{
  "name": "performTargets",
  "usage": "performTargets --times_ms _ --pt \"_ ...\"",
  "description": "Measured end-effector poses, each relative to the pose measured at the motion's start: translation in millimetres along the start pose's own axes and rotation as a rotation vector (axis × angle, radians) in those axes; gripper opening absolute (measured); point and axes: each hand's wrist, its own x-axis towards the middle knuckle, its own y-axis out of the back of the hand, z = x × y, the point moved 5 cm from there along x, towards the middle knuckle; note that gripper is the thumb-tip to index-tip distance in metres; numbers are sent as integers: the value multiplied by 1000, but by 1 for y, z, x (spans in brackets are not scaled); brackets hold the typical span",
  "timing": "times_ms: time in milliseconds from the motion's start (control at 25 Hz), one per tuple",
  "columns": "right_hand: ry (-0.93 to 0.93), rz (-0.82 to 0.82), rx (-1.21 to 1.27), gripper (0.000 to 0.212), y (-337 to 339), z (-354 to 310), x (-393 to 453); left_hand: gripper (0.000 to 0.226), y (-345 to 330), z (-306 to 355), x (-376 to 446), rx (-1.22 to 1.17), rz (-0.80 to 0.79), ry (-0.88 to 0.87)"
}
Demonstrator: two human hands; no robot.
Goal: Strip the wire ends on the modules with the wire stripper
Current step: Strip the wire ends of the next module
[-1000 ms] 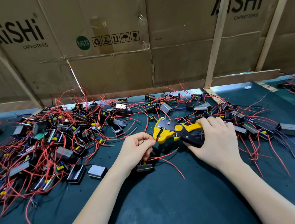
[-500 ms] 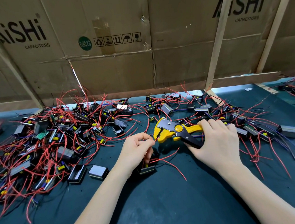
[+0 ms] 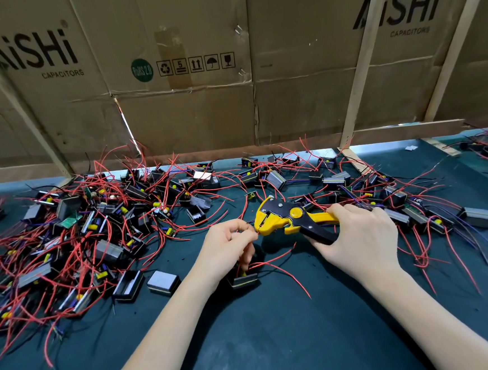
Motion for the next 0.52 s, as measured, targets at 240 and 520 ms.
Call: performTargets --times_ms 240,520 --pt "-94 -6 21 51 0 5 -1 14 9 4 0 31 -41 -66" --pt "-355 6 121 62 1 45 5 25 36 21 -4 735 96 -299"
